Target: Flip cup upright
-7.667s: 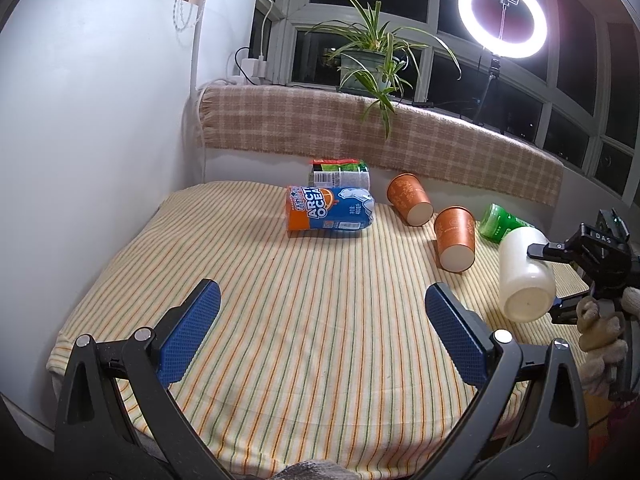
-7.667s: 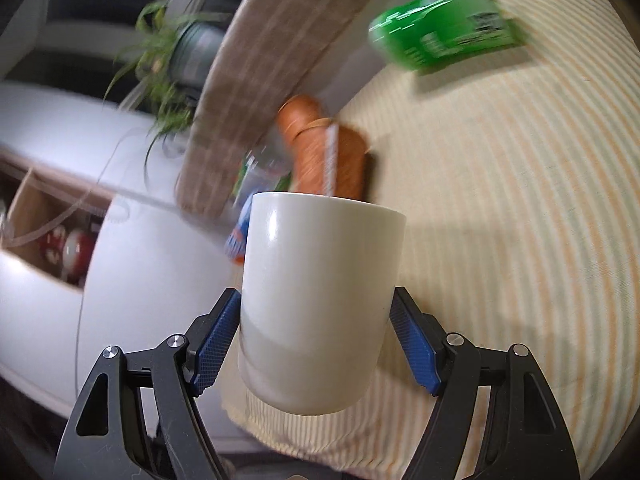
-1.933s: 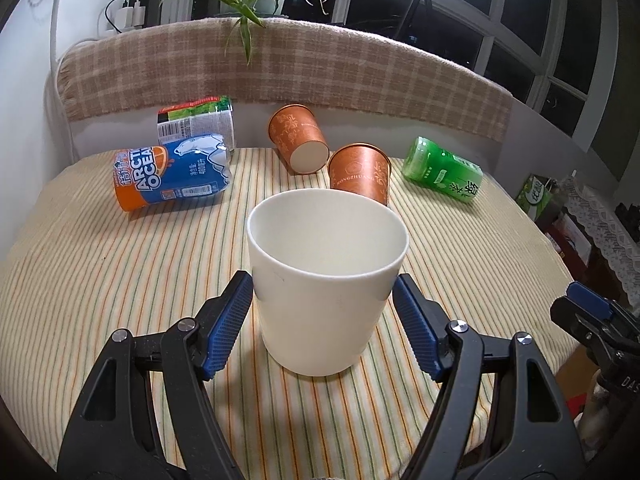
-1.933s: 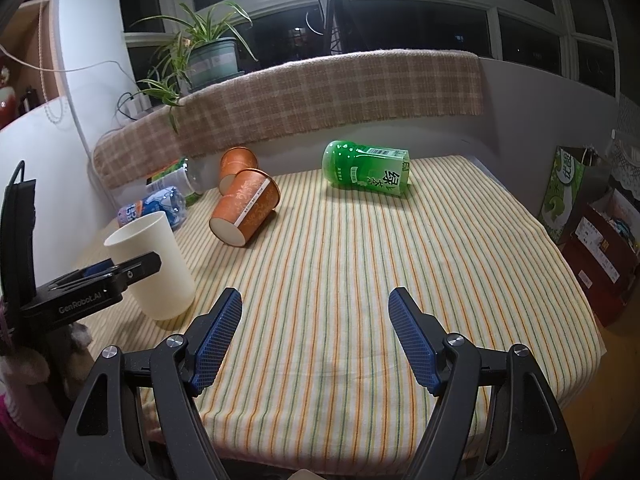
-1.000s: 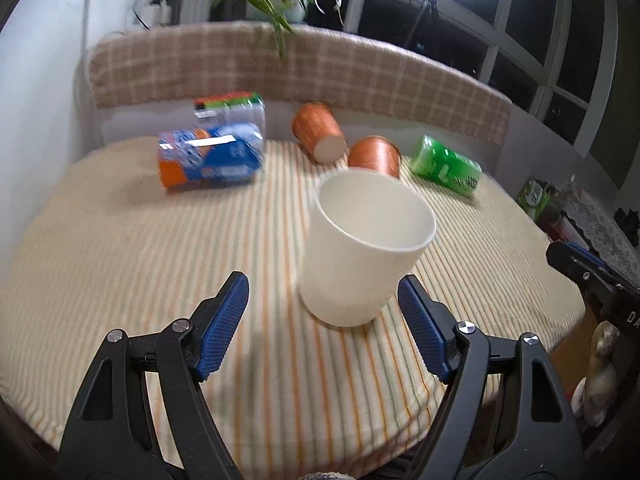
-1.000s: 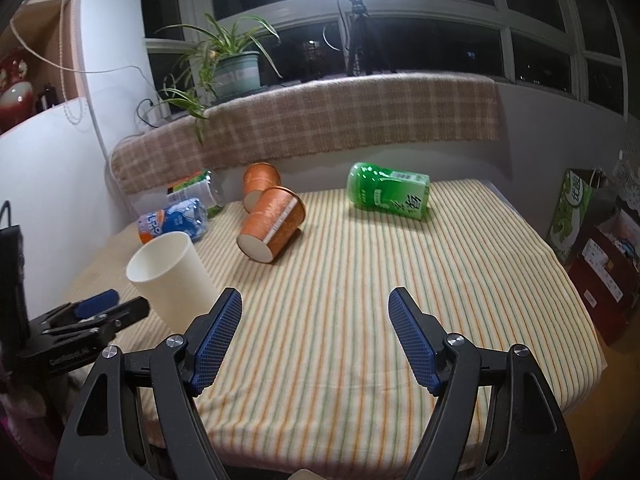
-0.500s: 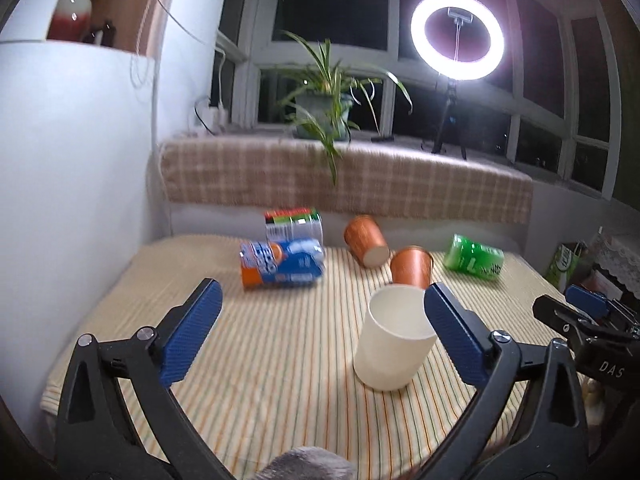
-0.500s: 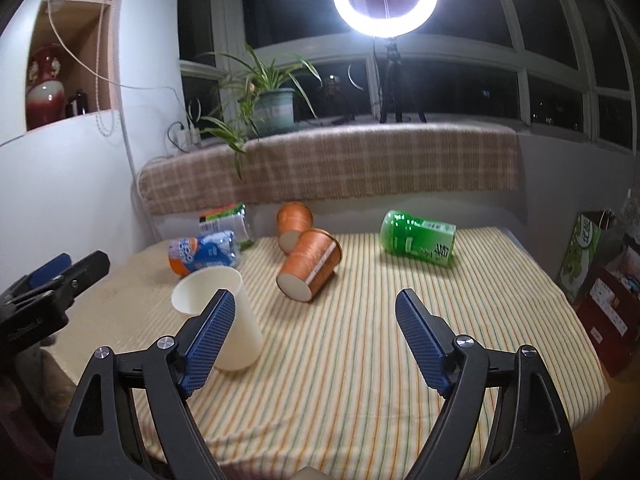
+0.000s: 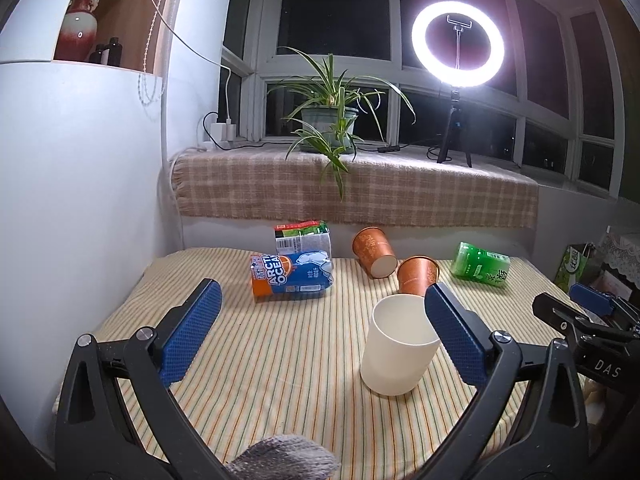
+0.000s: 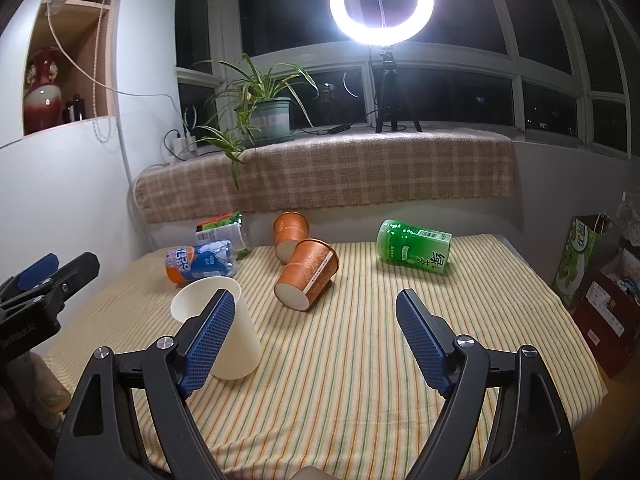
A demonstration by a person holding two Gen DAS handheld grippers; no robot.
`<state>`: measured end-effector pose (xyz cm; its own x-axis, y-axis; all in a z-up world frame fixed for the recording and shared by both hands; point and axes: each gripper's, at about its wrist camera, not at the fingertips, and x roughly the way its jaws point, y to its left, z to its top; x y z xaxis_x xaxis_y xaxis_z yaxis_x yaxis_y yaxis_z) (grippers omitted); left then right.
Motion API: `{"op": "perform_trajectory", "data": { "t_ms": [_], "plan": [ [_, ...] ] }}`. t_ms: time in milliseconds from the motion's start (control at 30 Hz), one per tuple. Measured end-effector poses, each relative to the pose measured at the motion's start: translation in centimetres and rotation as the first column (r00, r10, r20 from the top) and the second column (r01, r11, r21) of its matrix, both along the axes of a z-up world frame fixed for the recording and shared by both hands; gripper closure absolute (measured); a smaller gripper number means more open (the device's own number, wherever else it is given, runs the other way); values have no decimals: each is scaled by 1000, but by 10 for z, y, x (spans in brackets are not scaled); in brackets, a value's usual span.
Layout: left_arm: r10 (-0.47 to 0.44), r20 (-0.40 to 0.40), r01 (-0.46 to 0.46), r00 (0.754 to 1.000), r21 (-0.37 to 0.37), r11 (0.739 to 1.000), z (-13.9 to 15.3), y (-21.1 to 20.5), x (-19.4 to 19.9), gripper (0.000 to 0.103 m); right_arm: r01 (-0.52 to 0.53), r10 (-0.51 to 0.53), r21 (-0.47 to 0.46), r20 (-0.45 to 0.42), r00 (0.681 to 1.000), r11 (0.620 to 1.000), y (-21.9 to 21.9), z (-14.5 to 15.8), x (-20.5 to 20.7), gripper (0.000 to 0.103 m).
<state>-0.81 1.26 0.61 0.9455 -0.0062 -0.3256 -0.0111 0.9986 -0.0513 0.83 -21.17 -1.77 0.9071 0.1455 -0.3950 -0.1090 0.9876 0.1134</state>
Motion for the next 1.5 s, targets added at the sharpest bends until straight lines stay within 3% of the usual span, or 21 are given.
{"op": "perform_trajectory", "data": {
  "t_ms": [1500],
  "plan": [
    [-1,-15,1,1000,4,1000,-3,-1,3,0,13,-12,14,-38,999,1000,-5,1,8,20]
  ]
}}
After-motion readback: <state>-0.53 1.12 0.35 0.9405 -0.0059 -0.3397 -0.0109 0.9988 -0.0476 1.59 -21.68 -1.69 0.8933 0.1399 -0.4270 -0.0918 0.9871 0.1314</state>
